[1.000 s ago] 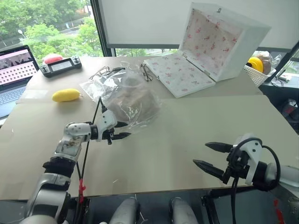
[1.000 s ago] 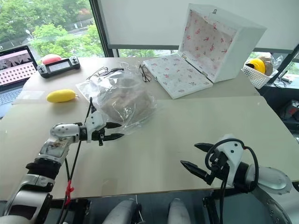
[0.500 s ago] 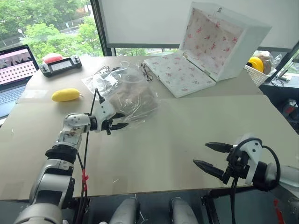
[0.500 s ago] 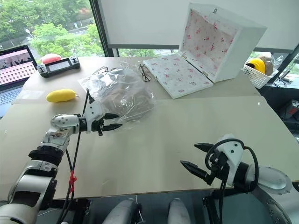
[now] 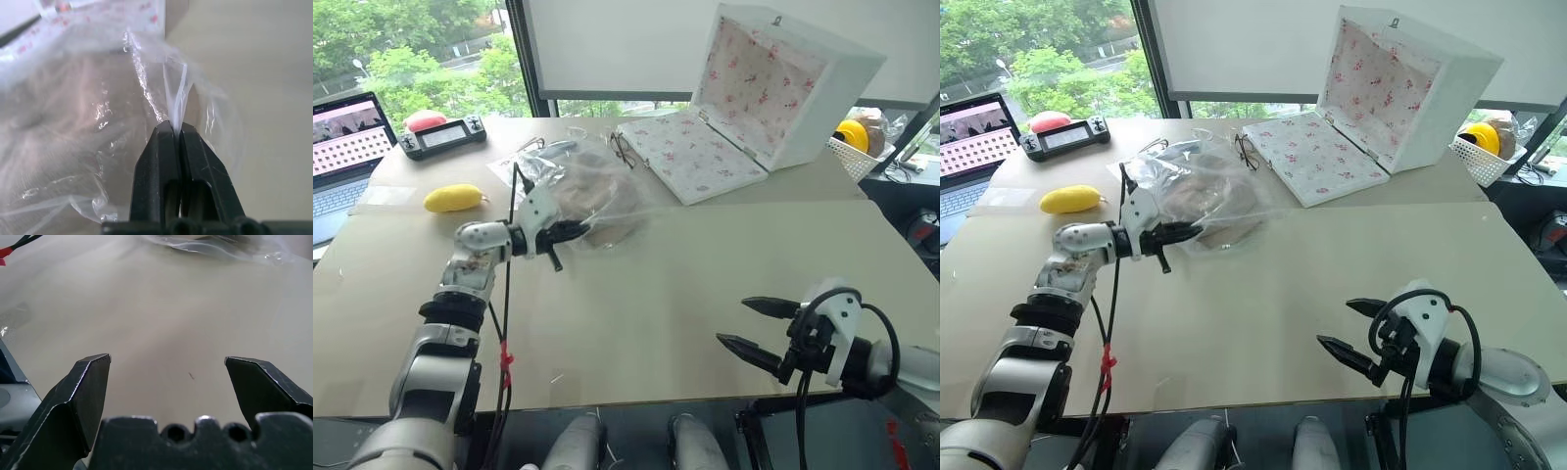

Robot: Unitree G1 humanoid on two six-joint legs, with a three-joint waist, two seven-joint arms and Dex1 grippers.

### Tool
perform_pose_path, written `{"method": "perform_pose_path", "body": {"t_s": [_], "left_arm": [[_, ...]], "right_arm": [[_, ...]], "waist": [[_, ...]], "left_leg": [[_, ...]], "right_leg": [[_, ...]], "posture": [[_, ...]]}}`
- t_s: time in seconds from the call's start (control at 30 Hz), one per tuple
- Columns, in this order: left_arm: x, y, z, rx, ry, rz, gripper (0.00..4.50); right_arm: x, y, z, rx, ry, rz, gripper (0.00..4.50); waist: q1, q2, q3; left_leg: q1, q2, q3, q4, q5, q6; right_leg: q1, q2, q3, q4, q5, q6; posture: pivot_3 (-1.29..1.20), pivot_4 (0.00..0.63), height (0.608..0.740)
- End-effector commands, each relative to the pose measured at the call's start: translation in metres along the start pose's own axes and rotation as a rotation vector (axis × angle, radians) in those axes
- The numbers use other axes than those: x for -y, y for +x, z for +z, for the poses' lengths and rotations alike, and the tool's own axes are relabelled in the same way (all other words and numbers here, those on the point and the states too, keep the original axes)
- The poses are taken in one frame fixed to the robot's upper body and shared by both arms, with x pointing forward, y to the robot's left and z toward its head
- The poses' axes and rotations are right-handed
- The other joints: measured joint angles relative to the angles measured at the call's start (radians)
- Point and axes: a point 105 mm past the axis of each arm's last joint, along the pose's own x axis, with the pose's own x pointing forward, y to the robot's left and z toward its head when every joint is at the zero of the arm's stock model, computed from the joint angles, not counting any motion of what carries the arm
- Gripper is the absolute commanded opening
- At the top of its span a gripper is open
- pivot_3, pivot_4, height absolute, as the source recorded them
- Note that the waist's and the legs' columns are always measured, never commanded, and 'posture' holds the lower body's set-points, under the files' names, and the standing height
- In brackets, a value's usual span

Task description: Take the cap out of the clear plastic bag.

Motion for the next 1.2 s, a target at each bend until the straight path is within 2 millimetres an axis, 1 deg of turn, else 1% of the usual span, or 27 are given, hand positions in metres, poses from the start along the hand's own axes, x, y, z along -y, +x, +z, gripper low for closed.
{"method": "perform_pose_path", "body": {"t_s": [0.03,0.1,0.17,0.2,0.27,0.33,0.37,0.47,0.53,0.63,0.9,0.93,0.97,1.03,1.13,1.2], "left_arm": [[-0.011,0.001,0.052,0.160,0.000,0.034,0.07],[-0.009,0.002,0.065,0.204,-0.023,0.026,0.07],[-0.007,0.003,0.070,0.220,-0.040,0.017,0.07],[-0.007,0.003,0.071,0.222,-0.046,0.016,0.07],[-0.006,0.004,0.071,0.219,-0.048,0.014,0.07],[-0.004,0.005,0.070,0.214,-0.051,0.010,0.07],[-0.004,0.006,0.070,0.213,-0.053,0.010,0.07],[-0.003,0.007,0.070,0.210,-0.057,0.002,0.07],[-0.002,0.007,0.070,0.213,-0.063,-0.009,0.07],[0.000,0.008,0.071,0.214,-0.066,-0.018,0.07],[0.001,0.008,0.071,0.214,-0.067,-0.019,0.07],[0.003,0.009,0.070,0.210,-0.073,-0.028,0.07],[0.004,0.010,0.069,0.208,-0.078,-0.035,0.07],[0.007,0.011,0.068,0.212,-0.086,-0.051,0.07],[0.017,0.012,0.068,0.220,-0.097,-0.095,0.07],[0.025,0.010,0.068,0.230,-0.115,-0.133,0.07]], "right_arm": [[0.011,0.010,0.020,0.090,-0.048,-0.053,4.50],[0.024,0.023,0.040,0.180,-0.086,-0.120,4.50],[0.036,0.035,0.057,0.246,-0.117,-0.179,4.50],[0.040,0.039,0.062,0.262,-0.123,-0.197,4.50],[0.053,0.054,0.078,0.323,-0.139,-0.269,4.50],[0.060,0.070,0.091,0.352,-0.174,-0.312,4.50],[0.060,0.078,0.093,0.349,-0.205,-0.318,4.50],[0.063,0.094,0.095,0.332,-0.279,-0.341,4.50],[0.067,0.107,0.094,0.308,-0.366,-0.373,4.50],[0.071,0.120,0.098,0.312,-0.440,-0.405,4.50],[0.073,0.124,0.098,0.326,-0.474,-0.416,4.50],[0.068,0.142,0.098,0.302,-0.582,-0.418,4.50],[0.062,0.156,0.097,0.286,-0.675,-0.411,4.50],[0.049,0.176,0.097,0.275,-0.817,-0.383,4.50],[0.037,0.193,0.097,0.284,-0.898,-0.344,4.50],[0.031,0.199,0.097,0.299,-0.908,-0.326,4.50]], "waist": [[-0.004,0.000,0.000],[-0.011,0.000,0.000],[-0.016,0.000,0.001],[-0.019,0.000,0.001],[-0.024,0.000,0.001],[-0.028,0.000,0.001],[-0.028,0.000,0.001],[-0.027,0.000,0.001],[-0.026,0.000,0.001],[-0.028,0.000,0.001],[-0.029,0.000,0.001],[-0.029,0.000,0.001],[-0.036,0.000,0.001],[-0.048,0.000,0.001],[-0.058,0.000,0.001],[-0.059,0.000,0.001]], "left_leg": [[0.000,0.000,0.000,0.000,0.000,0.000],[0.000,0.000,0.000,0.000,0.000,0.000],[0.000,0.000,0.000,0.000,0.000,0.000],[0.001,0.000,0.000,0.000,0.000,0.000],[0.000,0.000,0.000,-0.001,0.000,0.000],[-0.002,-0.001,0.001,-0.002,0.001,-0.001],[-0.005,-0.001,0.002,-0.002,0.001,-0.002],[-0.009,-0.001,0.001,-0.002,0.003,-0.004],[-0.010,-0.002,0.001,-0.001,0.003,-0.005],[-0.010,-0.002,0.002,0.000,0.003,-0.005],[-0.010,-0.002,0.002,-0.001,0.003,-0.006],[-0.010,-0.002,0.002,-0.001,0.003,-0.006],[-0.010,-0.002,0.002,-0.001,0.003,-0.006],[-0.009,-0.002,0.004,-0.001,0.004,-0.006],[-0.009,-0.001,0.003,-0.002,0.005,-0.008],[-0.010,-0.001,0.004,-0.002,0.007,-0.012]], "right_leg": [[0.000,0.000,0.000,0.000,0.000,0.000],[0.000,0.000,0.000,0.000,0.000,0.000],[0.000,0.000,0.000,0.001,0.000,0.000],[-0.001,0.000,0.000,0.001,0.000,0.000],[-0.003,0.001,0.001,0.001,0.001,-0.001],[-0.008,0.001,0.001,0.003,0.006,-0.010],[-0.013,0.000,0.001,0.005,0.007,-0.011],[-0.019,0.001,0.000,0.009,0.008,-0.012],[-0.020,0.000,0.000,0.012,0.008,-0.013],[-0.020,0.000,0.001,0.011,0.008,-0.013],[-0.021,0.001,0.000,0.012,0.008,-0.013],[-0.021,0.001,0.000,0.012,0.008,-0.013],[-0.021,0.001,0.000,0.013,0.008,-0.013],[-0.022,0.001,0.000,0.013,0.009,-0.015],[-0.023,0.002,0.000,0.014,0.010,-0.015],[-0.026,0.001,0.001,0.015,0.010,-0.016]], "posture": [[0.00,0.150,0.740],[0.00,0.150,0.740],[0.00,0.150,0.740],[0.00,0.150,0.740],[0.00,0.150,0.740],[0.00,0.150,0.740],[0.00,0.150,0.740],[0.00,0.150,0.740],[0.00,0.150,0.740],[0.00,0.150,0.740],[0.00,0.150,0.740],[0.00,0.150,0.740],[0.00,0.150,0.740],[0.00,0.150,0.740],[0.00,0.150,0.740],[0.00,0.150,0.740]]}}
